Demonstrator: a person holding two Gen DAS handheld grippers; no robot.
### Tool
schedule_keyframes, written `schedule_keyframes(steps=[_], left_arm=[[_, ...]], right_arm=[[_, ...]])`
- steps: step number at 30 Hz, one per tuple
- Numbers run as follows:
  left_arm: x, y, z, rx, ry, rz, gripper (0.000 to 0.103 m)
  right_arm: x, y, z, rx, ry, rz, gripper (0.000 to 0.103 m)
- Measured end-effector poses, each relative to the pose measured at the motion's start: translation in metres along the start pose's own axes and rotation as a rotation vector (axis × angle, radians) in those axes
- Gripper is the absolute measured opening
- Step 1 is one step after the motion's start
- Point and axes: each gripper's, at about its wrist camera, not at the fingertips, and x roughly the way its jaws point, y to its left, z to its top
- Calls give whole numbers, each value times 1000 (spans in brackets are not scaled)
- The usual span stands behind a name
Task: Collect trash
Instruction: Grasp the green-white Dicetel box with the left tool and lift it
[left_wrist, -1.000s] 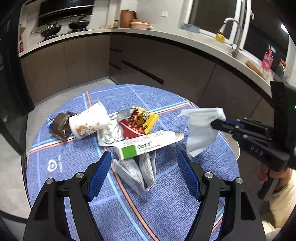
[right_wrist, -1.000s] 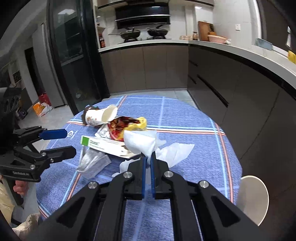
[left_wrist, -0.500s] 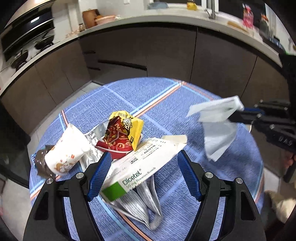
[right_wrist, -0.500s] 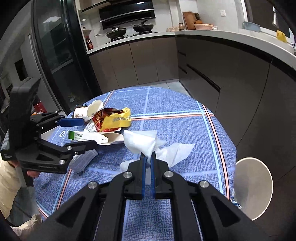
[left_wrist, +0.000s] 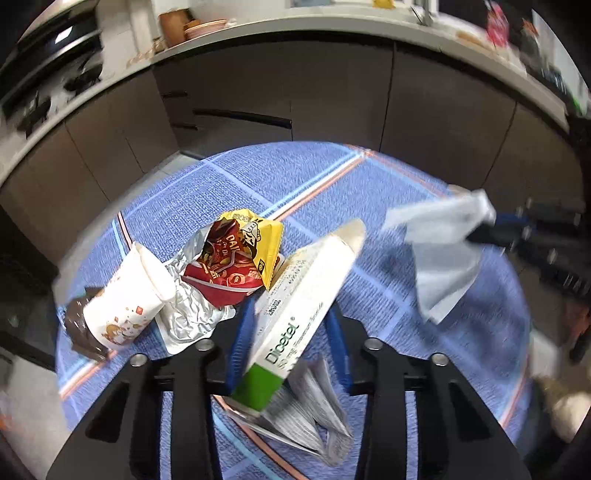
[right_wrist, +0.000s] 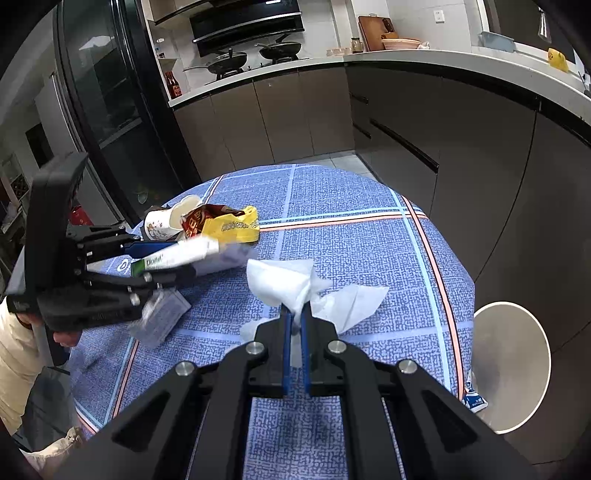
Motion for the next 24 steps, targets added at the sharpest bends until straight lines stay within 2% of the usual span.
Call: schedule_keyframes(steps=[2,7,15,18,24], left_arm=[[-4,9,3,-61,-8,-38,20],[-1,20,6,-109,0,-23,20],[13,12,6,-134,42,-32,19],[6,16,9,-177,18,-27,17],[-43,21,21,-242,-76,-22,17]], right_arm=[[-2,1,0,-4,-5,3,6],[-7,2,1,-5,-17,6,6],[-8,4,0,-5,-11,16,6],[-10,5,-1,-9,-10,22,6],[-33,7,5,-15,-70,21,6]])
